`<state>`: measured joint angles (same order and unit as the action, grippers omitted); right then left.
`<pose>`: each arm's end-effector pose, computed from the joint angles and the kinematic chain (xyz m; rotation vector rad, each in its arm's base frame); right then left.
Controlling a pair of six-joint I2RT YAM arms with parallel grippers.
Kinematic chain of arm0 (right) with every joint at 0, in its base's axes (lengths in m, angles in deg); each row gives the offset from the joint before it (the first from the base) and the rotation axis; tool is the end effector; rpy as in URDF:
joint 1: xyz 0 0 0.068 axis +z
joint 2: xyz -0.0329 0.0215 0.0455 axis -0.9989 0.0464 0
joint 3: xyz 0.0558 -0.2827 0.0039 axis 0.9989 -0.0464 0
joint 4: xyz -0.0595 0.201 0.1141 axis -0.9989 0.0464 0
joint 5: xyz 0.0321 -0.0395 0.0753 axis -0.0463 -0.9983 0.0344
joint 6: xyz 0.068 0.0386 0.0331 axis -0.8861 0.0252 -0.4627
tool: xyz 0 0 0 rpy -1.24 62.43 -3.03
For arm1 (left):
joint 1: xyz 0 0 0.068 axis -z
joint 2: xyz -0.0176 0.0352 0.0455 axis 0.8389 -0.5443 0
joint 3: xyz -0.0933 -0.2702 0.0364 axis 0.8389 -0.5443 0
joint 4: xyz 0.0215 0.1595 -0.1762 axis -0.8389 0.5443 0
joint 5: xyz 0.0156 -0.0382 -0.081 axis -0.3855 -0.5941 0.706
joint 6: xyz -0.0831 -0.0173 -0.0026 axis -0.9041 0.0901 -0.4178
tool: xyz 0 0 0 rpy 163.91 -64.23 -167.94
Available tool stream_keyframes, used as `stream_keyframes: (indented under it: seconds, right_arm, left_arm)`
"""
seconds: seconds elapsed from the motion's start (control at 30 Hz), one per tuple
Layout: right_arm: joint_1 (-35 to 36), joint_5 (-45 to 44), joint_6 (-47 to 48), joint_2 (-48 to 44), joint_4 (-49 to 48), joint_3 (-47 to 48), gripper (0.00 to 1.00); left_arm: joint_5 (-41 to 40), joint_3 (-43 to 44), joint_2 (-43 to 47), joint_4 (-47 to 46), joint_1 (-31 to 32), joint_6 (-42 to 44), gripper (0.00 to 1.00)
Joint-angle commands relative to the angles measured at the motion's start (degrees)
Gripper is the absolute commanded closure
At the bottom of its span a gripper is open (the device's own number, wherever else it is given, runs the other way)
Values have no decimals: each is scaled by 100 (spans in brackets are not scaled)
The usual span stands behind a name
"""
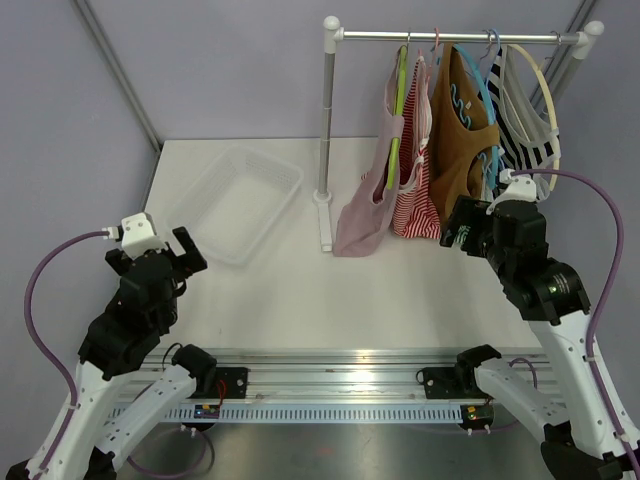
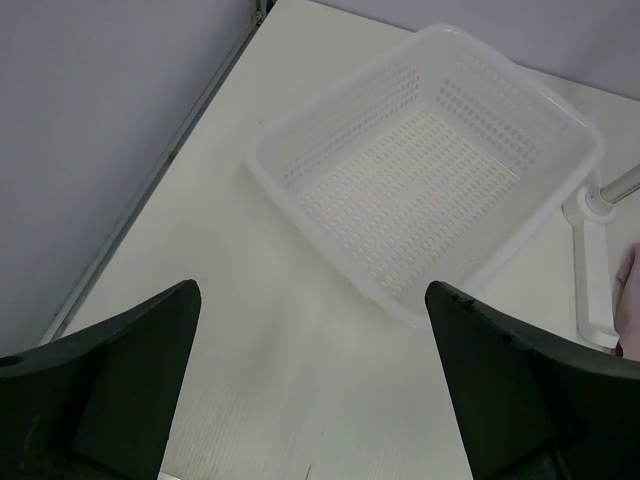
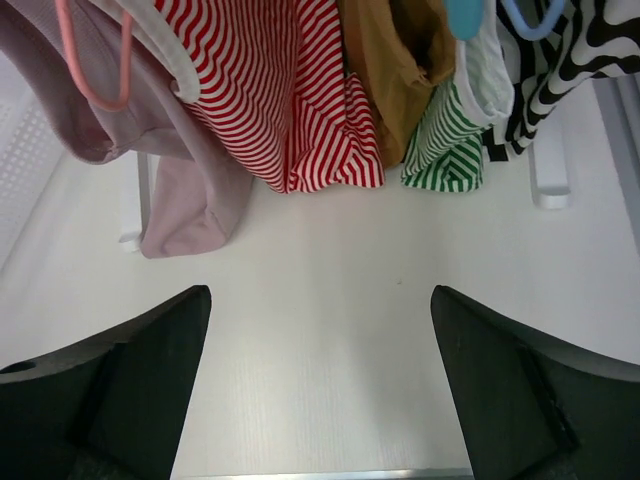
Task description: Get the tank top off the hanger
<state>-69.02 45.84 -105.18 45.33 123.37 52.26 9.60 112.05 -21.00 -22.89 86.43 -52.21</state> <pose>0.1366 0.0226 0.3832 0.1492 2.0399 0.0829 0.0835 0.0128 0.3500 -0.3599 1.7965 0.1347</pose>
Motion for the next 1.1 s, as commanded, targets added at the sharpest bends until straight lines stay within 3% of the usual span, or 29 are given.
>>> stream_keyframes:
  seconds: [0.0, 0.17, 0.37, 0.57, 0.8, 1.07]
  right_arm:
    - [48, 391, 84, 19, -584, 146, 1]
    - [48, 1419, 146, 133, -1234, 401, 1]
    - [48, 2167, 23, 1011, -1359, 1578, 1]
    - [39, 2001, 58, 2197, -1148, 3089, 1]
    - [48, 1930, 119, 3830, -639, 5100, 23]
    - [311, 1141, 576, 5300, 353, 7105, 28]
  left_arm:
    - [-181, -14, 26, -319, 3, -63, 1]
    - [-128, -32, 26, -346, 3, -63, 1]
    - [-40, -41, 43, -354, 3, -54, 1]
    - [100, -49, 43, -398, 3, -36, 1]
    - [206, -49, -1, -416, 3, -19, 1]
    - [364, -67, -10, -451, 3, 34, 1]
